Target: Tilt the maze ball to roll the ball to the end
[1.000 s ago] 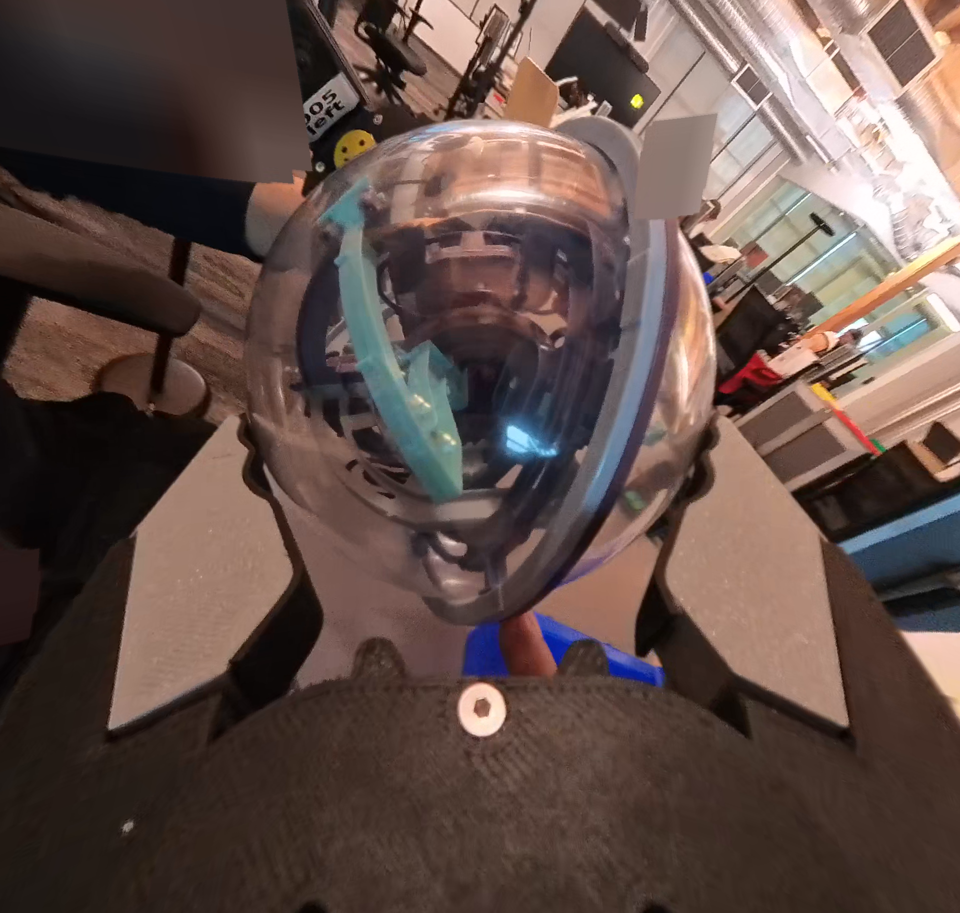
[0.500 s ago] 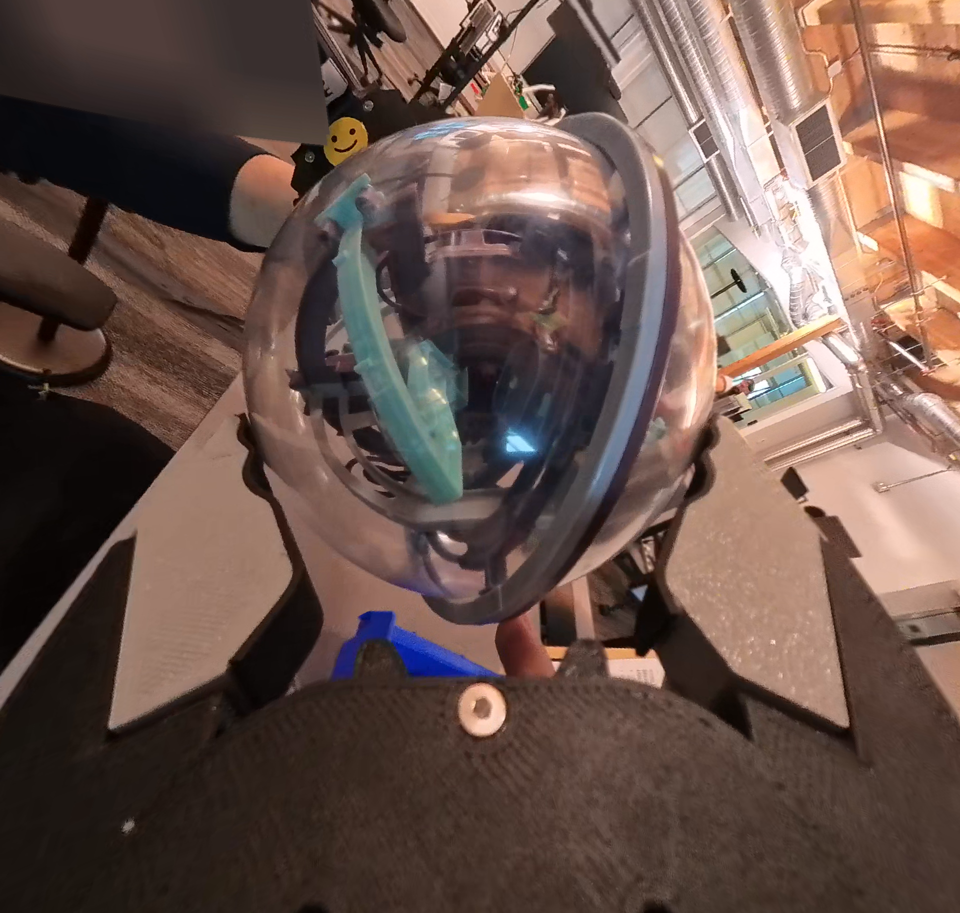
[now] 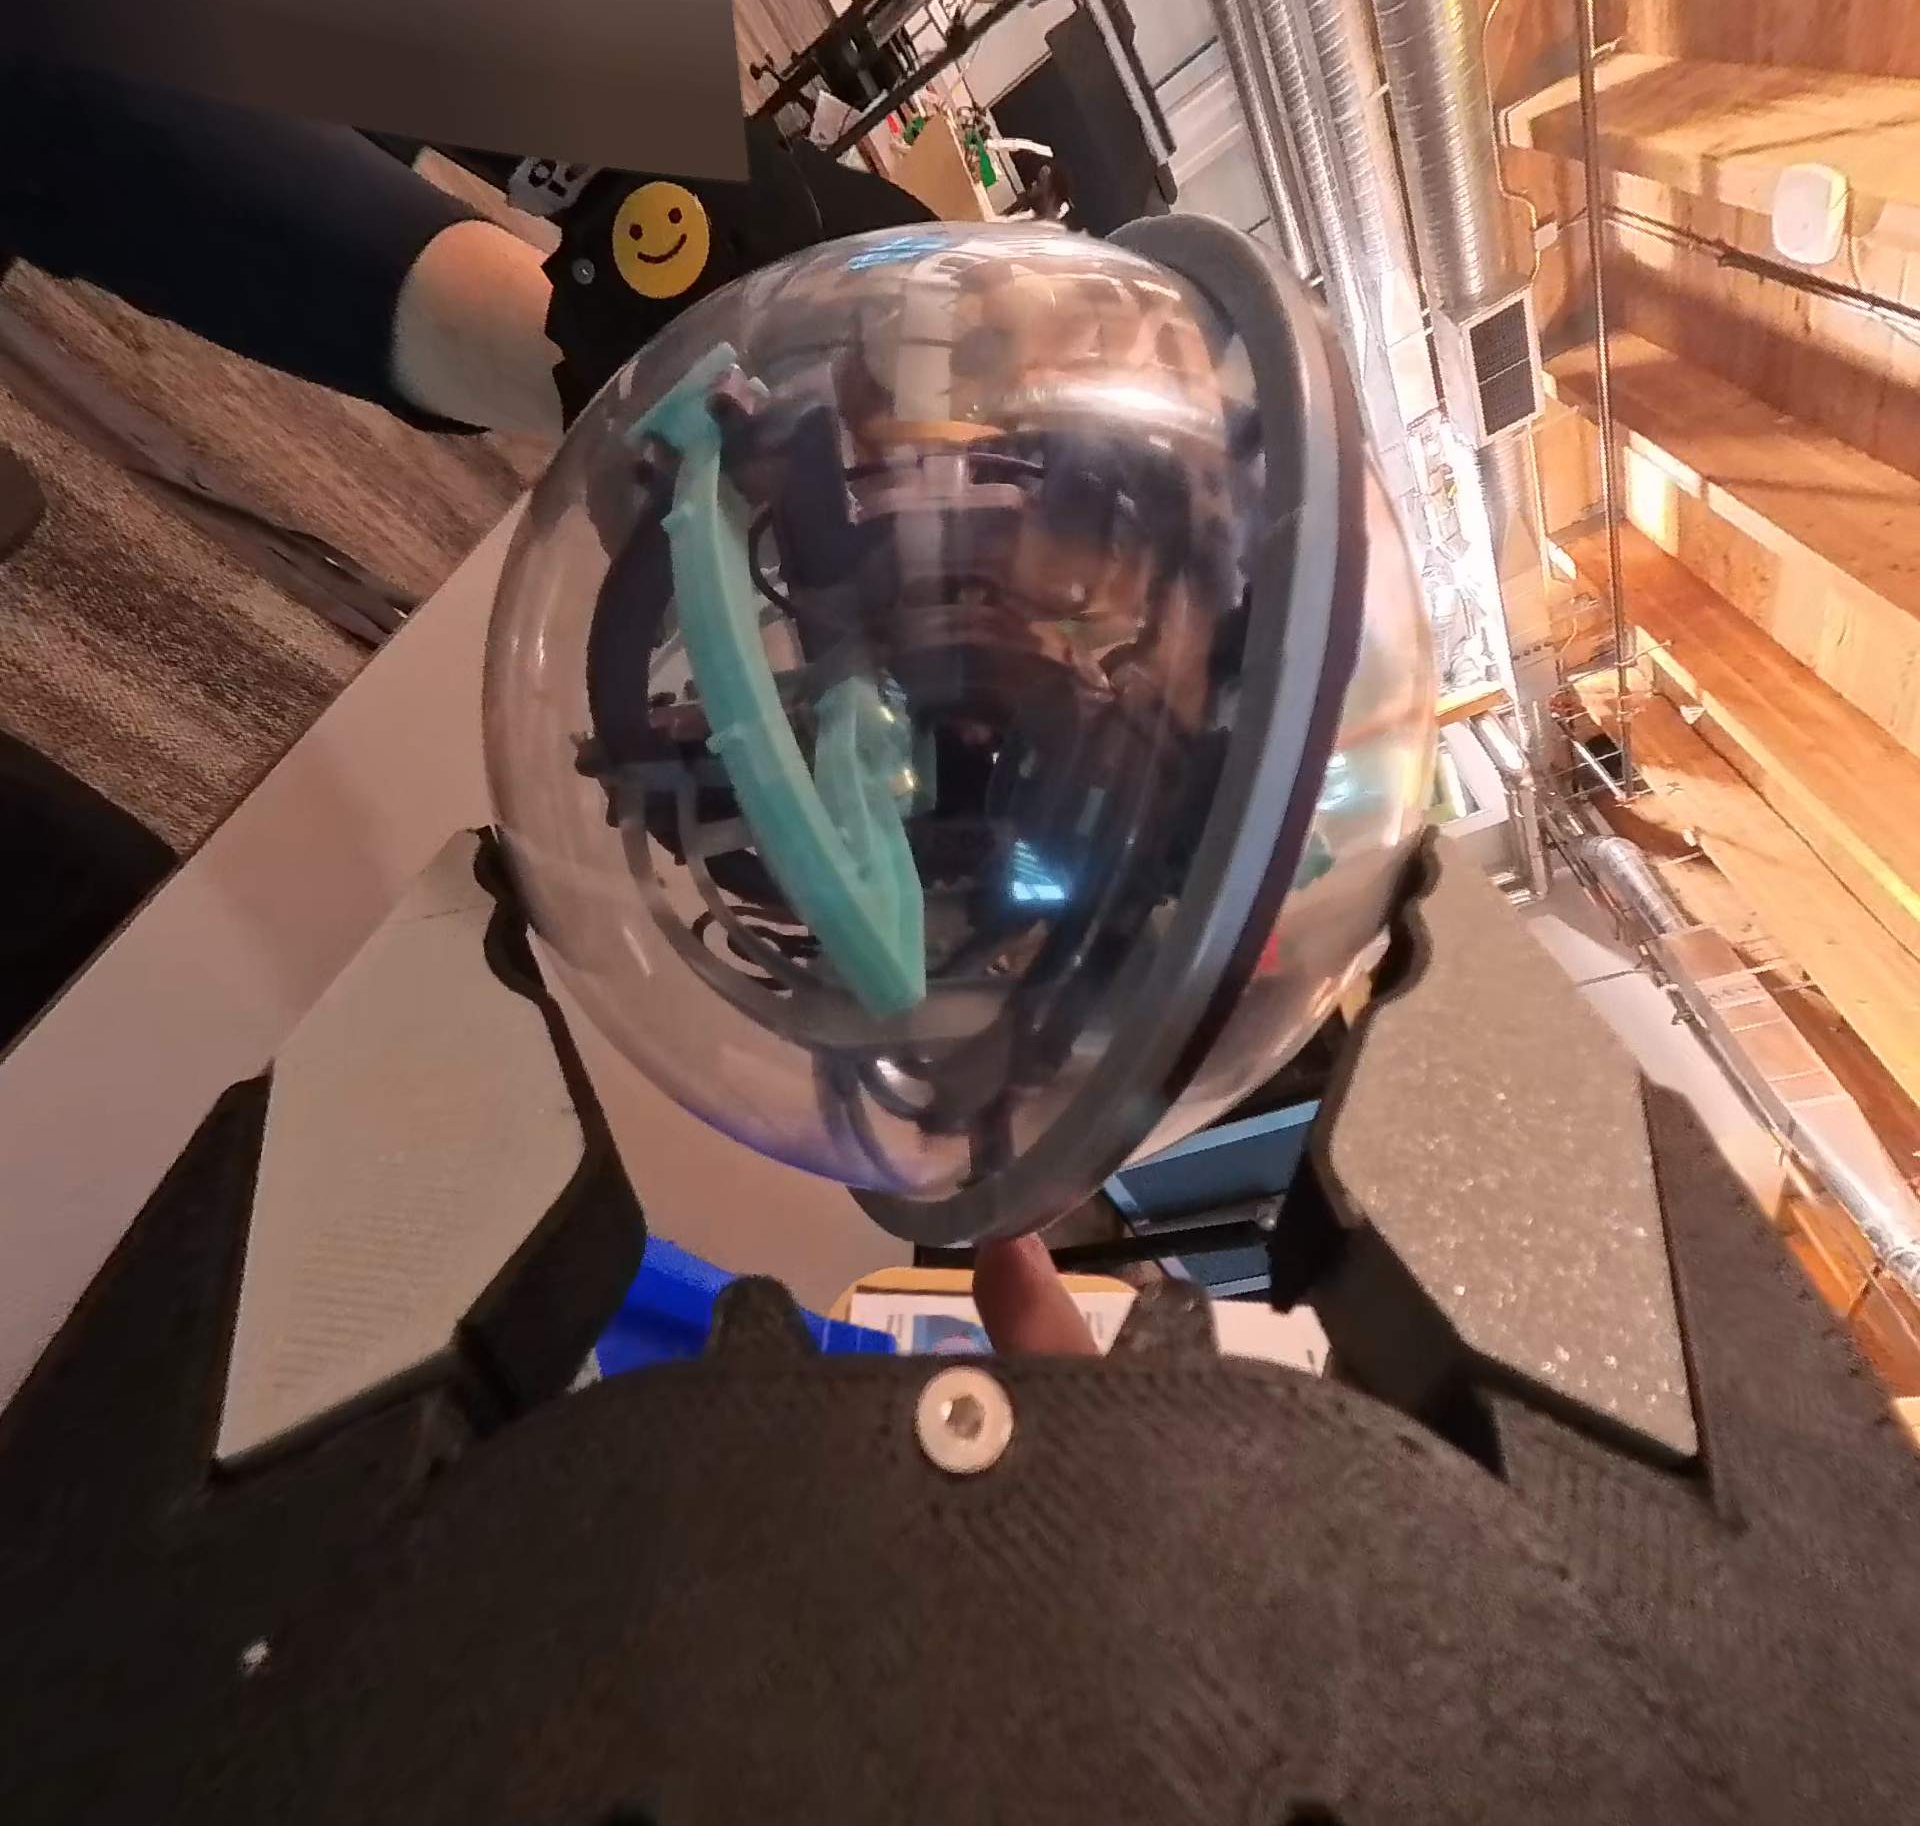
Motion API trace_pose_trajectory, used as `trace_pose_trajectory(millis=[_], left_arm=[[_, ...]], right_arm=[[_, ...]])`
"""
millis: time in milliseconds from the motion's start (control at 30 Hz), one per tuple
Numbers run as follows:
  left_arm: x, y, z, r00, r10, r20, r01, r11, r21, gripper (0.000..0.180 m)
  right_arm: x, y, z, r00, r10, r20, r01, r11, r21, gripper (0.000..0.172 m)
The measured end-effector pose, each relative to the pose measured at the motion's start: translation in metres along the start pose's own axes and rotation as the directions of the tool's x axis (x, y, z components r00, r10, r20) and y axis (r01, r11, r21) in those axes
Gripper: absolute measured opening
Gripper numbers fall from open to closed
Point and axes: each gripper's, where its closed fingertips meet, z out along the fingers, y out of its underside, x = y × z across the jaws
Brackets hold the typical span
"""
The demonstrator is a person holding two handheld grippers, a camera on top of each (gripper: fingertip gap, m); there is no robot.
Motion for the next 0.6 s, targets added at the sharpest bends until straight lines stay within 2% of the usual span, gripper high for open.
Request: trace_pose_trajectory(millis=[200, 467, 600], left_arm=[[0.0, -0.003, 0.002, 0.999, -0.045, -0.03, 0.045, 0.999, 0.009, 0.115], [0.017, -0.007, 0.007, 0.976, -0.202, -0.083, 0.207, 0.976, 0.06, 0.115], [0.018, -0.007, 0.012, 0.971, -0.224, -0.08, 0.229, 0.972, 0.057, 0.115]], right_arm=[[0.002, -0.003, -0.003, 0.999, 0.047, 0.014, -0.047, 0.999, 0.014, 0.157], [-0.001, -0.007, -0.006, 0.985, 0.158, 0.062, -0.163, 0.983, 0.08, 0.157], [0.001, -0.006, -0.008, 0.985, 0.164, 0.061, -0.168, 0.984, 0.062, 0.157]])
